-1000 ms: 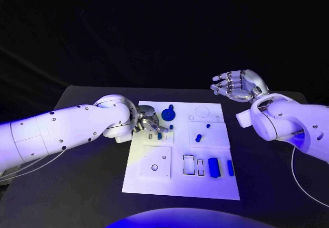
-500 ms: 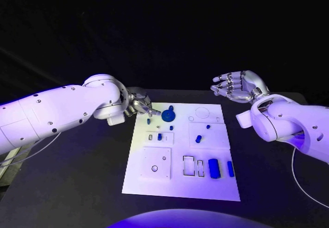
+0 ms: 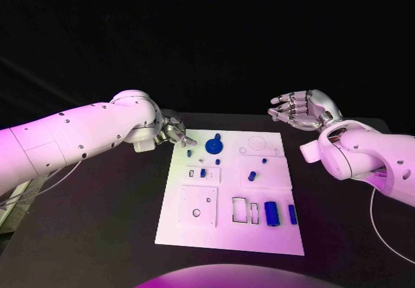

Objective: Assemble the parts on the task board

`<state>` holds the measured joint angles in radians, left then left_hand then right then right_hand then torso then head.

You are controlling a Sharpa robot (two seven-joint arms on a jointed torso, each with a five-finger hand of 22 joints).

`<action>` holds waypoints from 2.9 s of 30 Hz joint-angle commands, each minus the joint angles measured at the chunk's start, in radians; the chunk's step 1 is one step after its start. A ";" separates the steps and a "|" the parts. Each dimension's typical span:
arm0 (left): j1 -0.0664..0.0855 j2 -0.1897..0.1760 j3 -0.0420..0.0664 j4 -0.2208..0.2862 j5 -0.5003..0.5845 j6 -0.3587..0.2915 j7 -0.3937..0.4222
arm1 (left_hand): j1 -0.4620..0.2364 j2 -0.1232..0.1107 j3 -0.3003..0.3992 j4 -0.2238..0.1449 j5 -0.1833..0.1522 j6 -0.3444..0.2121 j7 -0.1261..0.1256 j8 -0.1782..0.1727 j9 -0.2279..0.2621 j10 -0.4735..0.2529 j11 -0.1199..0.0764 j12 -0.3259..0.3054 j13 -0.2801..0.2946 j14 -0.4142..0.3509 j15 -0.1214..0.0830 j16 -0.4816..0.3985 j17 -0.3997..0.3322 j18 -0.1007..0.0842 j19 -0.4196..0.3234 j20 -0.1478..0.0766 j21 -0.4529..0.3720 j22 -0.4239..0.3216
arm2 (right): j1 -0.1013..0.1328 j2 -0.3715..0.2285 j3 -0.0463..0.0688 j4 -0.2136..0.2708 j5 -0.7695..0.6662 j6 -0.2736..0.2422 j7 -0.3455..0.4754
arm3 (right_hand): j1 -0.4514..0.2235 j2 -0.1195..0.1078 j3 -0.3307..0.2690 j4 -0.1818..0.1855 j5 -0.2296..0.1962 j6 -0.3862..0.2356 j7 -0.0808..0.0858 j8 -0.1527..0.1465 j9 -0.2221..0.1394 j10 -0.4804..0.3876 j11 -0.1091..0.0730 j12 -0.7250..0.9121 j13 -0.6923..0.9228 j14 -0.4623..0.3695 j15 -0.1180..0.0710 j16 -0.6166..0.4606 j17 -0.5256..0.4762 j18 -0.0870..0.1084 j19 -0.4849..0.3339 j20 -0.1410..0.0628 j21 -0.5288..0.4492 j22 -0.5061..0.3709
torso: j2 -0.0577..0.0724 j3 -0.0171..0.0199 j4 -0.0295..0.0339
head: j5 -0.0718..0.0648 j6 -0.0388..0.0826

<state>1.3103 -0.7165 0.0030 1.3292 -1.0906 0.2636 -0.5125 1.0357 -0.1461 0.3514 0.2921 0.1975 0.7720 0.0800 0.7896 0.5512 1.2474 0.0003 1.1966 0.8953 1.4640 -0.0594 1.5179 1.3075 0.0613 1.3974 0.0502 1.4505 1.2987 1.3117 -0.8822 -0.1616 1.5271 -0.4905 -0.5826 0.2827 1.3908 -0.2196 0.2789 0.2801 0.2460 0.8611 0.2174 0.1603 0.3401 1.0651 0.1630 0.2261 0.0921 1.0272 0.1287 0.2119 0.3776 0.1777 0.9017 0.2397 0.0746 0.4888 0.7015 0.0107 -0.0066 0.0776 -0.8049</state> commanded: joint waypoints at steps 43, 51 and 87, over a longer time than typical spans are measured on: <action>-0.004 0.087 -0.035 -0.127 0.018 0.089 0.001 | 0.000 0.027 -0.014 -0.002 0.003 0.023 -0.001 0.000 -0.002 -0.005 0.006 0.005 -0.001 0.078 0.006 -0.002 0.161 0.001 -0.001 0.009 -0.007 -0.004 | -0.001 0.007 0.000 -0.001 -0.003 0.004 0.012 | -0.012 0.002 -0.009 0.002 -0.003 -0.007 0.020 -0.006 -0.002 0.001 0.007 0.002 -0.004 -0.005 0.003 -0.005 -0.002 0.004 -0.004 0.006 -0.004 -0.004 | -0.001 0.0015 -0.0010 | 0.004 -0.010; -0.006 0.091 -0.038 -0.130 0.027 0.104 0.001 | 0.018 0.028 -0.014 -0.005 0.004 0.025 -0.002 -0.002 -0.003 -0.006 0.005 0.006 -0.003 0.078 0.006 -0.002 0.161 0.001 -0.002 0.008 -0.008 -0.005 | -0.001 0.007 0.000 -0.002 -0.002 0.004 0.012 | -0.012 0.002 -0.009 0.002 -0.003 -0.007 0.020 -0.006 -0.002 0.001 0.007 0.002 -0.004 -0.005 0.003 -0.005 -0.002 0.004 -0.004 0.006 -0.004 -0.004 | -0.001 0.0020 -0.0021 | 0.005 -0.011; -0.013 0.073 -0.042 -0.110 0.162 -0.032 0.031 | 0.205 0.053 0.351 -0.137 0.001 0.002 -0.006 0.052 0.041 -0.016 0.000 0.003 -0.032 0.078 0.003 -0.002 0.160 0.003 -0.009 0.006 -0.013 -0.008 | -0.005 0.009 0.000 -0.007 0.004 0.001 0.015 | -0.009 0.012 -0.010 0.001 -0.002 -0.006 0.020 -0.006 -0.003 0.001 0.007 0.004 -0.009 -0.004 0.003 -0.008 -0.004 0.005 -0.004 0.007 -0.005 -0.010 | -0.002 0.0018 -0.0019 | 0.010 -0.007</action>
<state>1.2982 -0.6395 -0.0398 1.2112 -0.9875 0.2736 -0.4999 1.2499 -0.0904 0.5841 0.2649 0.1979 0.7770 0.0789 0.8361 0.5587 1.2291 0.0002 1.1997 0.8642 1.4632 -0.0586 1.5179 1.3074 0.0613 1.3935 0.0534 1.4434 1.2918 1.3084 -0.8729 -0.1616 1.5202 -0.4881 -0.5845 0.2853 1.3868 -0.2156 0.2734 0.2801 0.2460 0.8611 0.2174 0.1603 0.3386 1.0652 0.1630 0.2261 0.0840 1.0272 0.1286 0.2081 0.3750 0.1777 0.8981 0.2432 0.0749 0.4796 0.6999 0.0120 -0.0078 0.0849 -0.8140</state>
